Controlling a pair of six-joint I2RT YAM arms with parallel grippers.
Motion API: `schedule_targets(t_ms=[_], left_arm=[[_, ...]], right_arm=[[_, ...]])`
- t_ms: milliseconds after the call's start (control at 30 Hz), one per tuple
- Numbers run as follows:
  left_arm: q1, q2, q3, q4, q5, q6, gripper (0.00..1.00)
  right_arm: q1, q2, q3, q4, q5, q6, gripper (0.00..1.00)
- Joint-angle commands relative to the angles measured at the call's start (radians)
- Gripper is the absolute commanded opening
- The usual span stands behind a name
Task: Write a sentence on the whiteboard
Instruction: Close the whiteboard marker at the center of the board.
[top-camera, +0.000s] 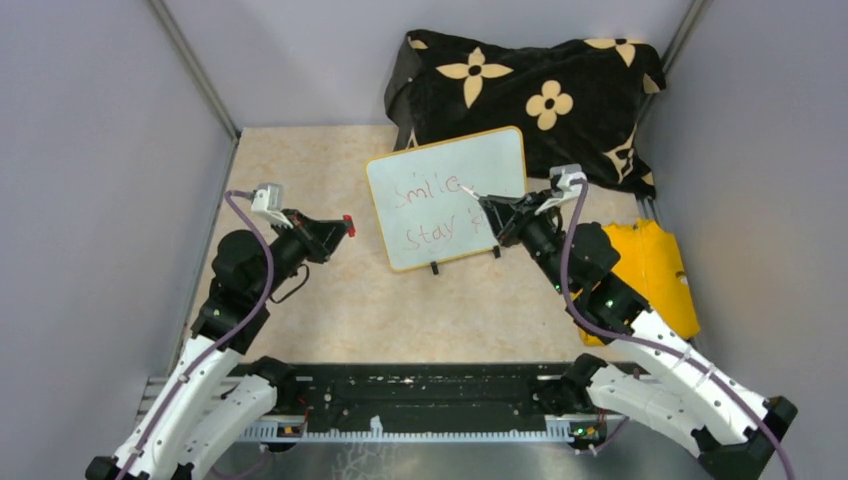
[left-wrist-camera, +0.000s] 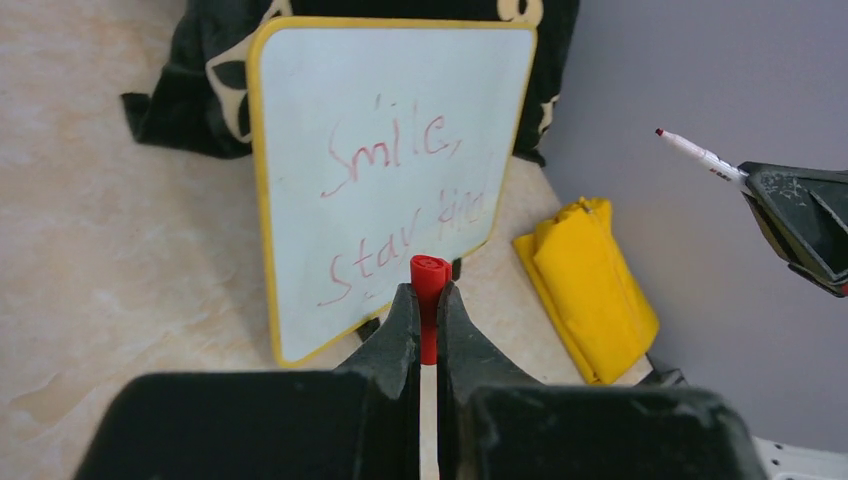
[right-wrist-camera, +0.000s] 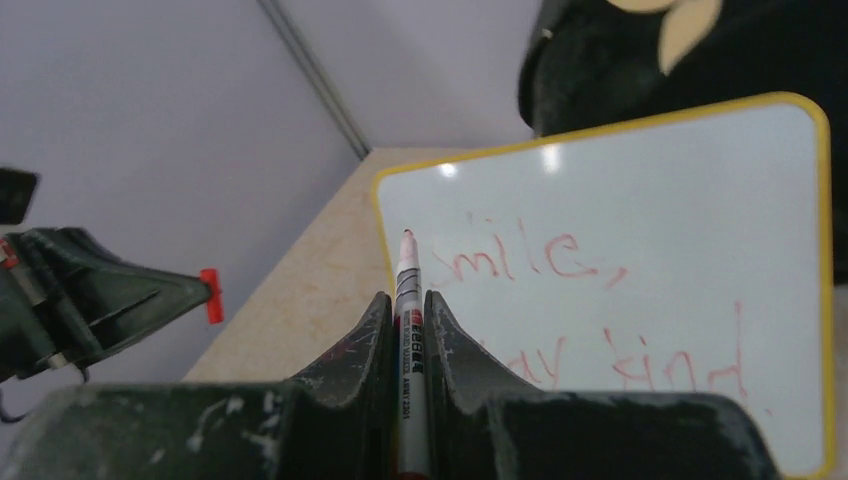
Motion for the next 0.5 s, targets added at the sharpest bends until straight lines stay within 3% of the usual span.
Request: schedule_targets(t_ms=[0, 100, 267, 467], left_arm=[[0.003, 0.001, 0.034, 0.160, 0.106, -0.097, 0.00], [0.004, 0.013, 0.013, 0.282, 0.162, -0.191, 0.00], [0.003, 0.044, -0.018, 0.441, 0.230, -0.324, 0.00], [0.003, 0.059, -0.052, 0.549, 0.236, -0.418, 0.00]], right_arm=[[0.223, 0.059, 0.118, 0.262, 0.189, -0.182, 0.00], [0.383, 0.074, 0.084, 0.404, 0.299, -0.307, 0.00], [0.653, 0.076, -0.067, 0.710, 0.546, -0.653, 0.00], [0.826, 0.078, -0.207, 0.908, 0.690, -0.872, 0.00]])
